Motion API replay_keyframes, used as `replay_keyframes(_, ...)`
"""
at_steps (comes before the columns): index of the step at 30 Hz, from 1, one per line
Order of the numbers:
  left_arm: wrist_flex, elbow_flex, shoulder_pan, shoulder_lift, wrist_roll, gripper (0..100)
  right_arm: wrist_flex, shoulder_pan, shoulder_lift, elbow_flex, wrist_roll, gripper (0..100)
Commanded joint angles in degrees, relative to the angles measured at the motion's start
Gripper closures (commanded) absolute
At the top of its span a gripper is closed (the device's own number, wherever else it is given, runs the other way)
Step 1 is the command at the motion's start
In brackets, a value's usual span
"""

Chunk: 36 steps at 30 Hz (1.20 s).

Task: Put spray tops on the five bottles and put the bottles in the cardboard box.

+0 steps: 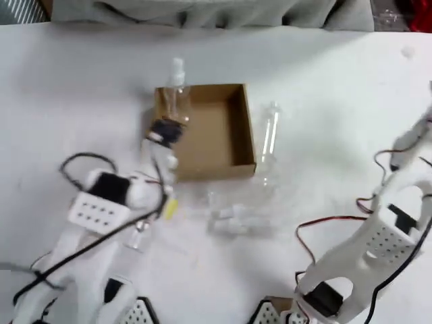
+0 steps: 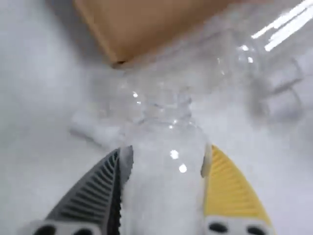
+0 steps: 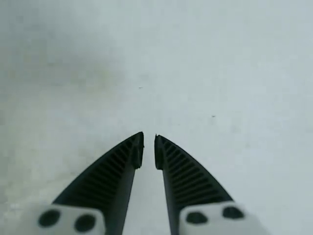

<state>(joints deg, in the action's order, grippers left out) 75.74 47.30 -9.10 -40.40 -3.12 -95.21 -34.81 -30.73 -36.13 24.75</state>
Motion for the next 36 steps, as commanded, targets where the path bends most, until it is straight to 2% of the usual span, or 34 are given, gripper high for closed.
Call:
replay_keyframes(1, 1.1, -4.0, 10.2, -6.7, 0.5, 98, -3.5, 7.3, 6.0, -1.8, -0.3, 98.1)
replay_keyframes(5, 1.5, -4.0, 22.8, -11.4, 0.2, 98, -3.5, 15.2, 11.7, 1.8, -5.7, 98.1)
replay_keyframes(9, 0.5, -4.0, 35.8, -9.9, 0.1, 98, -3.5, 25.2, 20.9, 7.8, -7.9, 98.1)
replay_keyframes(15, -8.4, -4.1, 48.7, -1.9, 0.1, 98, -2.1, 46.0, 31.9, 16.3, -8.8, 98.1)
replay_keyframes(26, -23.2, -4.4, 61.7, 8.8, 0.1, 98, 7.4, 78.2, 33.8, 23.6, -12.3, 97.7)
replay_keyframes(30, -27.7, -4.4, 65.8, 12.9, 0.1, 98, 13.3, 85.6, 31.0, 26.7, -12.3, 97.7)
replay_keyframes(36, -33.0, -4.6, 66.9, 21.5, -1.7, 98, 23.1, 89.5, 23.1, 28.5, -12.3, 97.6)
